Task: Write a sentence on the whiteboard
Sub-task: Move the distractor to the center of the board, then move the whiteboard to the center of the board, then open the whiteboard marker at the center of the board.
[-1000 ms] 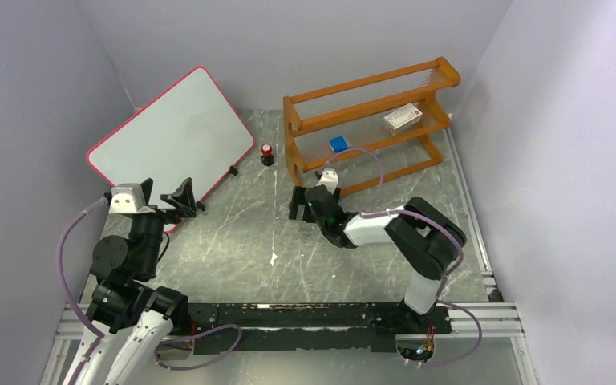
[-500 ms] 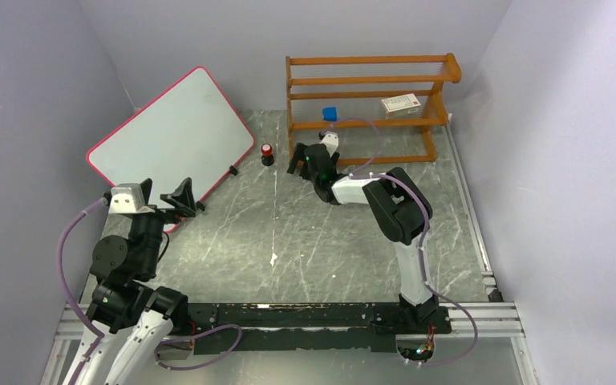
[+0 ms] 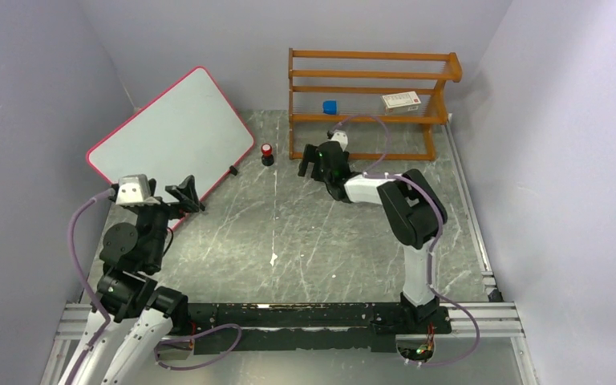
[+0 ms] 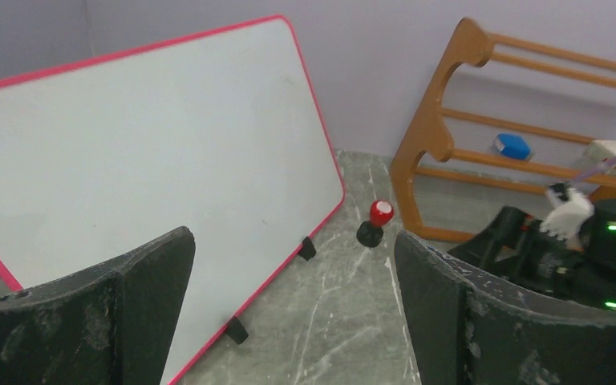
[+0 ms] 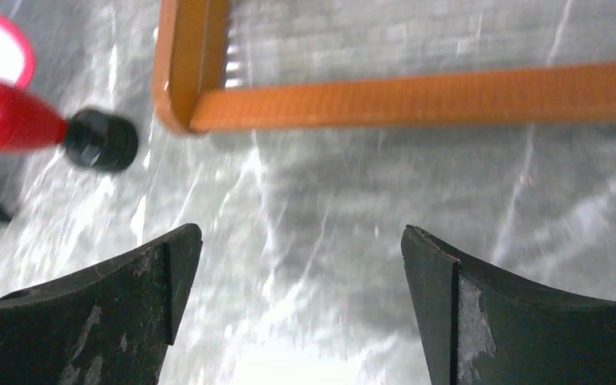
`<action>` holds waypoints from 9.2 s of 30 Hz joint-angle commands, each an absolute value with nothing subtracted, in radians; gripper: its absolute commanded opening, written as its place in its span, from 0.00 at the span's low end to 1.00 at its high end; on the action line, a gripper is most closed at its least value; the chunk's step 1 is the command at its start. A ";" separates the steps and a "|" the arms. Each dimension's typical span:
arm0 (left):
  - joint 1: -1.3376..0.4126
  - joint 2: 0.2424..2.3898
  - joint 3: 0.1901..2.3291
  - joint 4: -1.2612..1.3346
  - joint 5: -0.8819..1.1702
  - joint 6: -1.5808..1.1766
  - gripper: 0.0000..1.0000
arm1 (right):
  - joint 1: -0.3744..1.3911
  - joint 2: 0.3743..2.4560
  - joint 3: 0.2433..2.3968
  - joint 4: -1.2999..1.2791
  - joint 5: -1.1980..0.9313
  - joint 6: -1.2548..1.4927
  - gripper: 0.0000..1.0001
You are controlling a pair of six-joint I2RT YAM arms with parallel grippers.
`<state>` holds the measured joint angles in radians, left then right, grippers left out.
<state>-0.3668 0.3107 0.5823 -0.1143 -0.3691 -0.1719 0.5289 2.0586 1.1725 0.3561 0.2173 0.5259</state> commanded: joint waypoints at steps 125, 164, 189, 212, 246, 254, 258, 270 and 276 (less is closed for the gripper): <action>-1.097 1.681 0.857 -0.387 -0.566 -1.302 0.05 | 0.686 0.798 0.518 -0.032 0.678 0.446 1.00; -1.256 1.565 1.081 -0.497 -0.609 -1.194 0.84 | 0.686 0.725 0.698 -0.392 0.705 0.491 1.00; -0.695 1.028 1.128 -0.383 -0.269 -0.261 0.98 | 0.221 1.012 0.896 -0.733 0.411 0.612 1.00; -0.701 0.751 0.907 -0.218 -0.455 -0.127 0.98 | -0.153 1.290 0.740 -0.703 0.163 0.659 0.60; -0.630 0.746 0.830 -0.104 -0.104 -0.117 0.98 | -0.025 1.394 0.760 -0.636 0.175 0.649 0.00; -0.630 0.827 0.876 -0.158 -0.018 -0.186 0.98 | 0.148 1.189 0.834 -0.713 0.221 0.649 0.00; -0.630 0.860 0.923 -0.207 0.008 -0.192 0.98 | 0.199 1.065 0.871 -0.744 0.201 0.597 0.00; -0.630 0.960 1.084 -0.335 0.192 -0.280 0.98 | 0.269 0.938 0.983 -0.712 -0.184 0.324 0.00; -0.630 1.031 1.139 -0.375 0.246 -0.363 0.96 | 0.346 0.956 1.016 -0.695 -0.261 0.226 0.00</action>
